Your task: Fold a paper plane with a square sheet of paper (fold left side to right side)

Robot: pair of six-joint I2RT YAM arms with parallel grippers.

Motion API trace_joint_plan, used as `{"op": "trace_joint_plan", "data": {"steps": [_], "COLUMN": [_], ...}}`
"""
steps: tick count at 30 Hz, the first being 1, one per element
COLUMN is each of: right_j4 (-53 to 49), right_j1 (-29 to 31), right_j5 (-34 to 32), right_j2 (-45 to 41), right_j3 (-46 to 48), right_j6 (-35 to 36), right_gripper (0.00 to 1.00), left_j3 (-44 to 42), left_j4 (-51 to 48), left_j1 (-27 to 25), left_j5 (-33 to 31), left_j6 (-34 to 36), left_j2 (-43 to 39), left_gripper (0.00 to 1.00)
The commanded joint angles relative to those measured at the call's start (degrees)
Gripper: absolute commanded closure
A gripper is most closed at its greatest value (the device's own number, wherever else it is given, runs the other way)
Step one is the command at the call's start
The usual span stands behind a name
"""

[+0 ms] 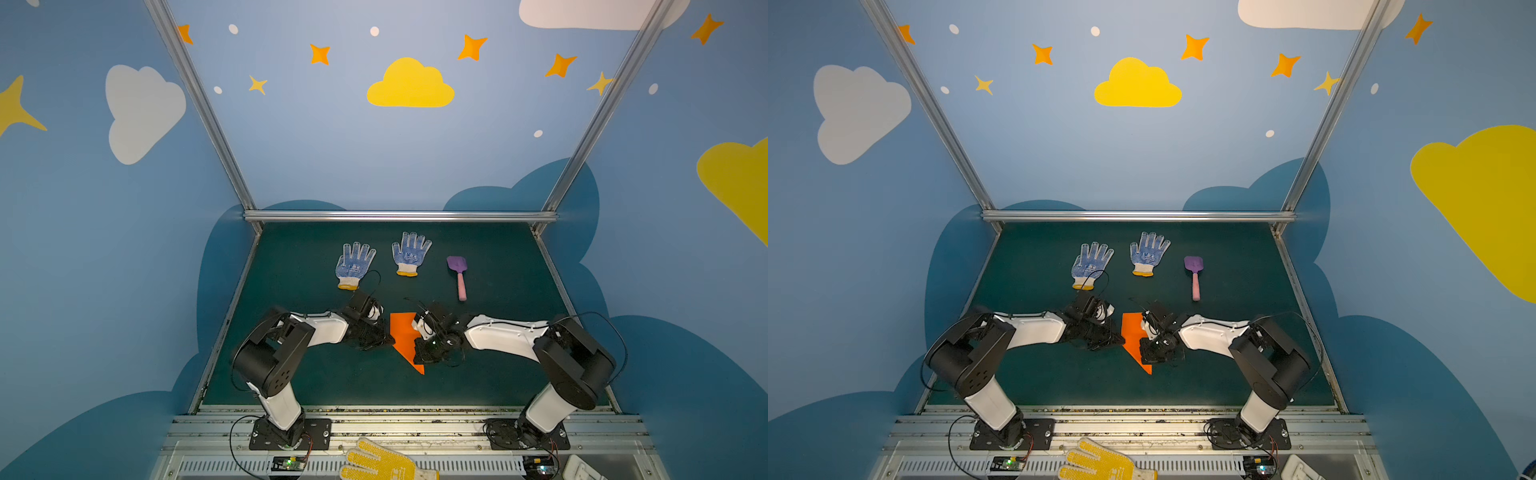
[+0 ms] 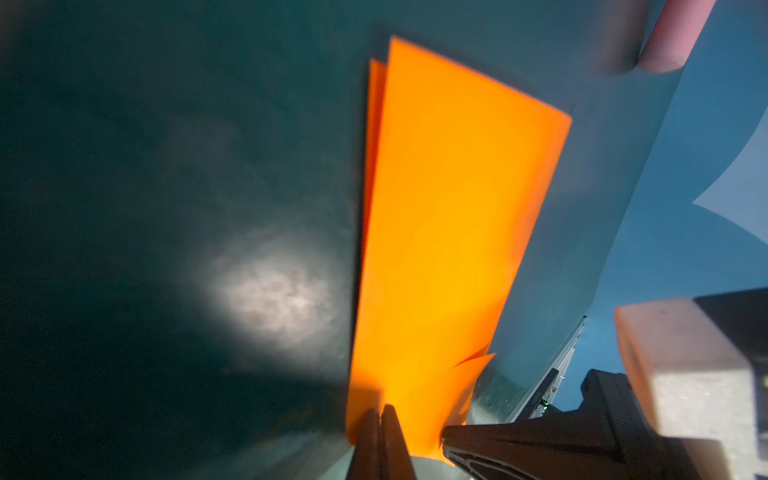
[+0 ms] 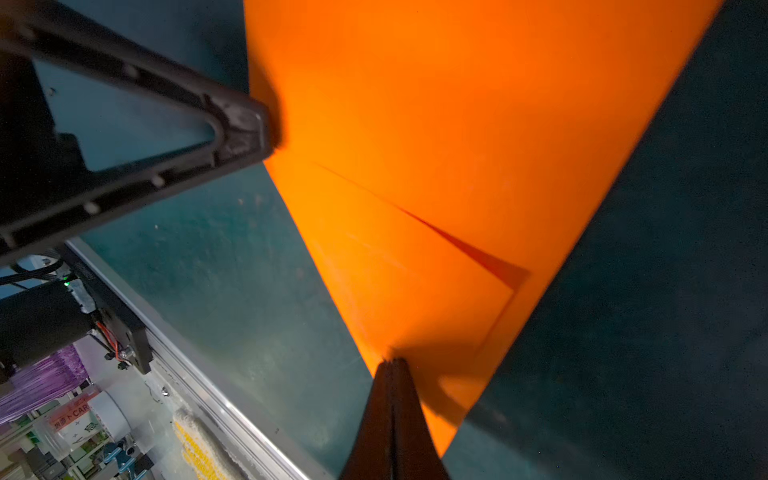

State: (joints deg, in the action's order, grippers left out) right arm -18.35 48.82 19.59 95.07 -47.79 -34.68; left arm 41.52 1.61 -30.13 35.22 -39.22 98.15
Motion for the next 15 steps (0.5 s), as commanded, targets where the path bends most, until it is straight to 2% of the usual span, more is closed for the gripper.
{"op": "trace_joint_plan", "data": {"steps": [1, 11, 15], "right_j4": [-0.9, -4.1, -5.6], "right_j1": [-0.1, -1.8, -2.8], "right_j5": [-1.3, -0.5, -0.7], "right_j2": [0.3, -2.3, -2.7], "right_j3": [1.7, -3.4, -5.7], "right_j6": [0.1, 2.5, 3.4], "right_gripper": [1.00, 1.00, 1.00], "left_j3": [-2.2, -1.7, -1.8], "left_j4": [-4.1, -6.9, -7.4], "left_j1": [2.1, 4.5, 4.4], "left_j5": [-4.8, -3.9, -3.1], "left_j6": [2.4, 3.2, 1.9], "left_j2": [0.6, -4.6, -7.4], "left_gripper": [0.96, 0.96, 0.88]}}
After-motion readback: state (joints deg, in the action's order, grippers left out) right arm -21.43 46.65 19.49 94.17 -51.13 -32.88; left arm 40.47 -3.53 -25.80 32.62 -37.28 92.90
